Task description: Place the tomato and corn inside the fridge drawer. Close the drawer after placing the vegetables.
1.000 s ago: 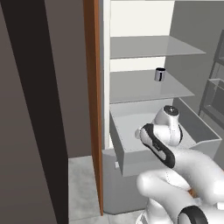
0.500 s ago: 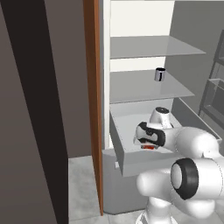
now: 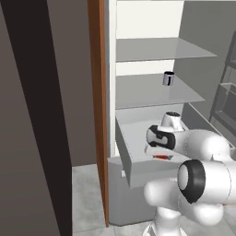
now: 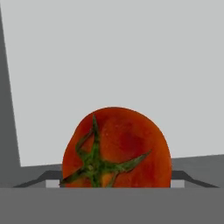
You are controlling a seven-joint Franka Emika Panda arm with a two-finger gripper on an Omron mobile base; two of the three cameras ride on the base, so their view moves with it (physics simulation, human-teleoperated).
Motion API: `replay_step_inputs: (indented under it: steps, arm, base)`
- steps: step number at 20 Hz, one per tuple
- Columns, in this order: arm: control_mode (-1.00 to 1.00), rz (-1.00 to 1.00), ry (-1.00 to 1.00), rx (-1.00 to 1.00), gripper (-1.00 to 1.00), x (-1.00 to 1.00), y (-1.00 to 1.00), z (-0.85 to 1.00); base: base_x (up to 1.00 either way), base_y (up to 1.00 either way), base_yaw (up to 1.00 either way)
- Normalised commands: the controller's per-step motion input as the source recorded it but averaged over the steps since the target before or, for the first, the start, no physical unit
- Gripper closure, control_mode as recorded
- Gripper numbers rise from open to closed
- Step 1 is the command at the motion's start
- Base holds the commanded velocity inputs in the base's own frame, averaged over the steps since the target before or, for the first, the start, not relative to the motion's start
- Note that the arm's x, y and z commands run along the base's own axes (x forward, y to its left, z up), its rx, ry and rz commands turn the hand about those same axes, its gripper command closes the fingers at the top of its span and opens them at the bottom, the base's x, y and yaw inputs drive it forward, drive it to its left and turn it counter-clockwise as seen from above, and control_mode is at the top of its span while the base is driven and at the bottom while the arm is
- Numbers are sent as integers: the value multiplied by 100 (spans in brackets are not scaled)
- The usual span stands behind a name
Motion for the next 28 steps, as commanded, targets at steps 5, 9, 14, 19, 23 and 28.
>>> replay_step_inputs:
  steps: [5, 9, 14, 19, 23, 28]
  arm:
    - [-100, 0, 4, 0, 100, -54, -8, -21]
    - [-100, 0, 13, 0, 100, 8, -1, -4]
    - [-100, 0, 18, 0, 100, 88, -15, -3]
    - [-100, 2, 2, 0, 100, 19, -31, -56]
    - [-100, 0, 0, 0, 100, 0, -14, -53]
    - [-100, 0, 0, 0, -100, 0, -10, -40]
  base:
    - [0, 0, 0]
    - [0, 0, 0]
    - [0, 0, 0]
    - [0, 0, 0]
    - [0, 0, 0]
    - [0, 0, 0]
